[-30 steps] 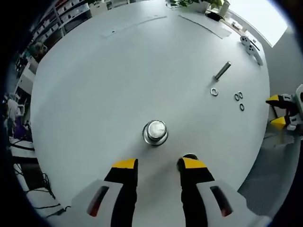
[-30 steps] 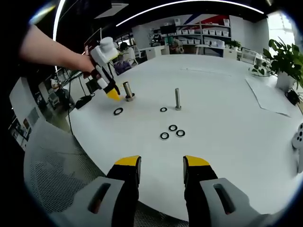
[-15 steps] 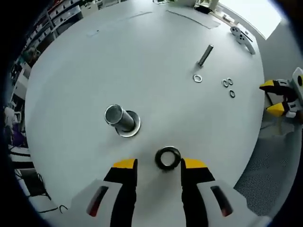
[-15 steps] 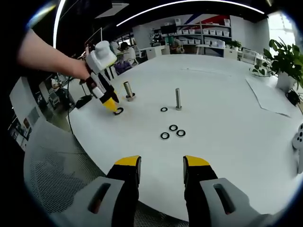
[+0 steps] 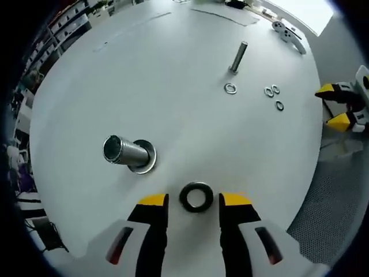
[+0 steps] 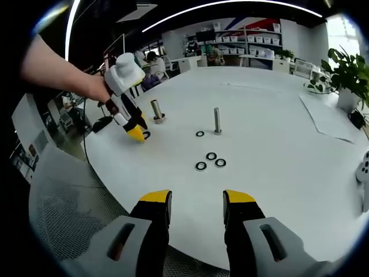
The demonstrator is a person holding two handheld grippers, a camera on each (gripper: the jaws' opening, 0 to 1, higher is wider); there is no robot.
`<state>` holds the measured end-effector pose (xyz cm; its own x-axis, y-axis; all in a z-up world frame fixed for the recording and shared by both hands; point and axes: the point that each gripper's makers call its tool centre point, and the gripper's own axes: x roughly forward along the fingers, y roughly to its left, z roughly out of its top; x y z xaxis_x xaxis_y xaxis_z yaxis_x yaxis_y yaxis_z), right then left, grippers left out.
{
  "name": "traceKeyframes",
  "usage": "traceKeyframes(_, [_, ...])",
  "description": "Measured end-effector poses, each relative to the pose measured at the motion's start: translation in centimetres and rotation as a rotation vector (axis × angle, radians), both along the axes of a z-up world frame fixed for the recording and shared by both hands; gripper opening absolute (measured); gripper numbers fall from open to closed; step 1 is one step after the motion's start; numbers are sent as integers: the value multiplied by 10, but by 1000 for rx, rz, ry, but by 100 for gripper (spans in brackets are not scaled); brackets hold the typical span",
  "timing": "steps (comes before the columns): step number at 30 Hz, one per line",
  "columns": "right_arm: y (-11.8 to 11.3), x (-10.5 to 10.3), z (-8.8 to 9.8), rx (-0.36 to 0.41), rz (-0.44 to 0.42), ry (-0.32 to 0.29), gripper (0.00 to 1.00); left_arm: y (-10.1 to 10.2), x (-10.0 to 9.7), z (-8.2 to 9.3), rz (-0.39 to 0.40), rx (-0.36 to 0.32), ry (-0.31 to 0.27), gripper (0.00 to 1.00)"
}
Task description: Place the washer onto the threaded stud by aligning its center hole with the stud, sliding it down to the base, and recovering from edge contact or off-axis alignment until the washer reaches the visible bottom stop.
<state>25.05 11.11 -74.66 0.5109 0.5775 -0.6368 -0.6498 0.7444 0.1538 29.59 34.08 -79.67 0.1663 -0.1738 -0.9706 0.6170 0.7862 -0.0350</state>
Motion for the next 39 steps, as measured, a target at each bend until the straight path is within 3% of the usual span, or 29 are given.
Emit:
traceKeyframes(3, [0,0,0,-1,3,0,38,1,1,1,-16,13,-6,31])
traceKeyframes(5, [0,0,0,0,3,0,38,4,1,0,-87,59,-26,29])
traceKeyframes(16, [1,0,-1,-1,7,1,38,0,-1,-1,-130,34,-31,21])
traceKeyframes(22, [1,-1,-2,-5,10,2,38,6,-6,0,-155,40,-18,21])
traceKeyframes(26, [1,-1,-1,-5,10,2,38,10,-12,0,-262,72,4,21])
traceKeyframes(36, [0,-1,-1,-4,10,2,38,8,-13,-1,-270,91,28,26])
traceKeyframes(38, [0,-1,-2,-5,11,2,38,6,-19,-1,-388,101,45,30])
traceKeyframes(39, [1,-1,-2,-4,12,2,38,6,-20,-1,-386,122,44,30])
